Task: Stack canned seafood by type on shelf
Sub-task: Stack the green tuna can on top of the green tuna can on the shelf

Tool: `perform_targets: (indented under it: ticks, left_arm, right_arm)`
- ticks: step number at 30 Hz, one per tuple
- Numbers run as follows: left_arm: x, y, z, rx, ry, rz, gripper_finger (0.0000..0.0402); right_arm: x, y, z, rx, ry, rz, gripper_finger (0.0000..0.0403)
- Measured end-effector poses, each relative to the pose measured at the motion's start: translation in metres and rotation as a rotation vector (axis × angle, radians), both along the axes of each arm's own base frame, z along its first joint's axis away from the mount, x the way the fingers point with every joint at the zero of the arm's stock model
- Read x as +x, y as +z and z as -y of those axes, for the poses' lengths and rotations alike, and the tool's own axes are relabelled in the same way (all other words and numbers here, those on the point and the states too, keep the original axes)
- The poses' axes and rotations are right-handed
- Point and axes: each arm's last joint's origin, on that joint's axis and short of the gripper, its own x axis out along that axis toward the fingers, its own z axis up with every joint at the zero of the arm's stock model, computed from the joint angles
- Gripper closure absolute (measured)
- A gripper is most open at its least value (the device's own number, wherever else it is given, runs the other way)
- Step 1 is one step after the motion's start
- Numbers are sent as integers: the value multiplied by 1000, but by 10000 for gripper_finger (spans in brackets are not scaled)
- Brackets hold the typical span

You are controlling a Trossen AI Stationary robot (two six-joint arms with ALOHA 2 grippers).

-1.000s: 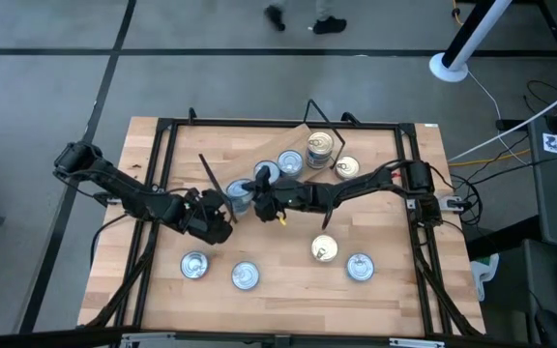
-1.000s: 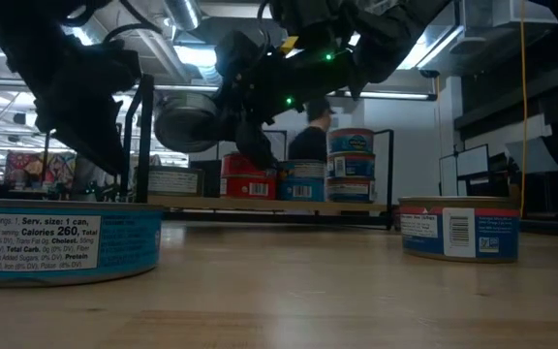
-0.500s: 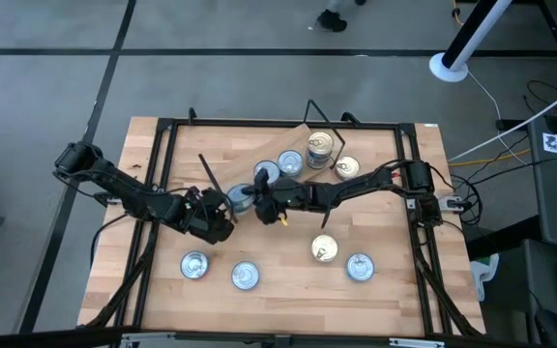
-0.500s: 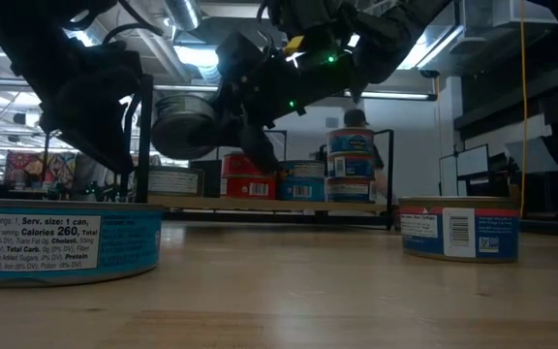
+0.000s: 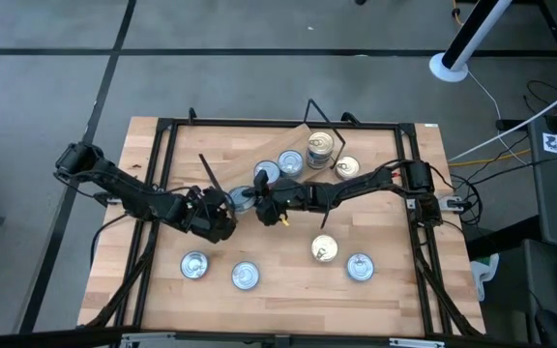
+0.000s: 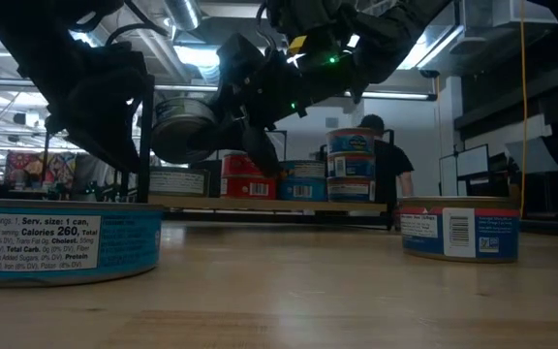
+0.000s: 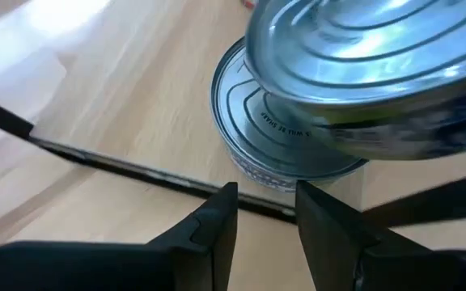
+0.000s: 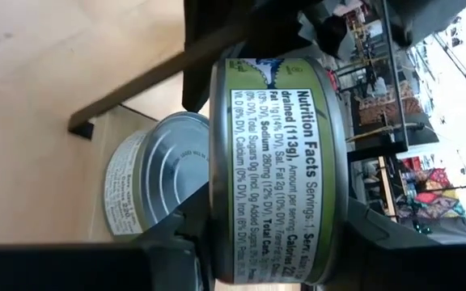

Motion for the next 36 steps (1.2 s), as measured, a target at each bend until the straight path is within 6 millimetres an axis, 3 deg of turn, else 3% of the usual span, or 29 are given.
perform_targets:
  ticks: [16, 30, 36]
  left_arm:
    - [10, -2, 1, 21, -75, 4, 281]
    - [10, -2, 1, 19, -77, 1, 281]
    - [9, -2, 1, 18, -77, 1, 281]
  right_arm:
    - [-3, -6, 20, 9, -23, -67, 252]
    - [-3, -6, 19, 14, -24, -68, 250]
    - [-3, -6, 19, 16, -24, -70, 225]
